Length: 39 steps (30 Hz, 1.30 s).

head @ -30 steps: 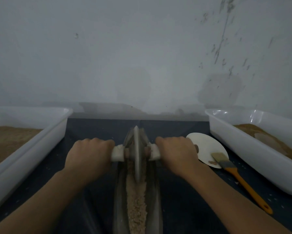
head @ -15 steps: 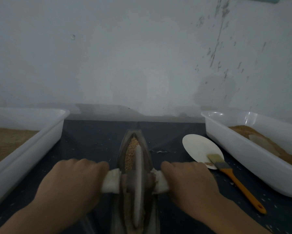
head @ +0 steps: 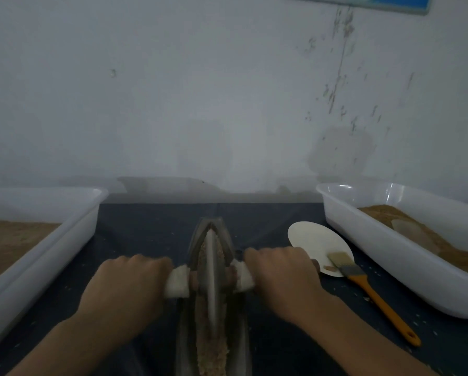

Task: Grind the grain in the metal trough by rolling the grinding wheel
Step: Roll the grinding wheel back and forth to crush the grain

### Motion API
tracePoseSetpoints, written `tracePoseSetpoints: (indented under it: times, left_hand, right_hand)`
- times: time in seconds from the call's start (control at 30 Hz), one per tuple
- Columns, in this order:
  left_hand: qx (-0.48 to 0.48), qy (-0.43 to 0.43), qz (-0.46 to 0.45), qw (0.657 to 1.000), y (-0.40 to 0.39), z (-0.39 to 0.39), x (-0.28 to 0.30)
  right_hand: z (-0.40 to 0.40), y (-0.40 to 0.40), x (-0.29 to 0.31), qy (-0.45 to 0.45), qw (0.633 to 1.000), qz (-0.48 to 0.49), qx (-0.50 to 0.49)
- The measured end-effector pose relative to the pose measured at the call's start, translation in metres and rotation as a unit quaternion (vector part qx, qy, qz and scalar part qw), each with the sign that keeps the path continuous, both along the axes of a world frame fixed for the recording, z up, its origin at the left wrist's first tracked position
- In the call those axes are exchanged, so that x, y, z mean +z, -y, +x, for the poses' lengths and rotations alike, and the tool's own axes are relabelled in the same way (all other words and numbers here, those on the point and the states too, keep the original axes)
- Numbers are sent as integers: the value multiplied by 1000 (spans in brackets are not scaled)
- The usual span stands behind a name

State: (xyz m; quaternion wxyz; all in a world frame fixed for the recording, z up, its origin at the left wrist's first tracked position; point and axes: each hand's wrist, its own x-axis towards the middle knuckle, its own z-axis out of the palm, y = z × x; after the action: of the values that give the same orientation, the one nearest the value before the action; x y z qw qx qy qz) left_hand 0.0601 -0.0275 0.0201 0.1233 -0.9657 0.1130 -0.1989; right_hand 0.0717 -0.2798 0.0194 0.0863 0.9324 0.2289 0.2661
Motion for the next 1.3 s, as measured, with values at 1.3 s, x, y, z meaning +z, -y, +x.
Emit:
tracePoseSetpoints:
  times: [1.3]
  left_hand:
    - [-5,59,-14,998,4,37,-2]
  right_hand:
    - [33,-7,3,29,996,-37,-80]
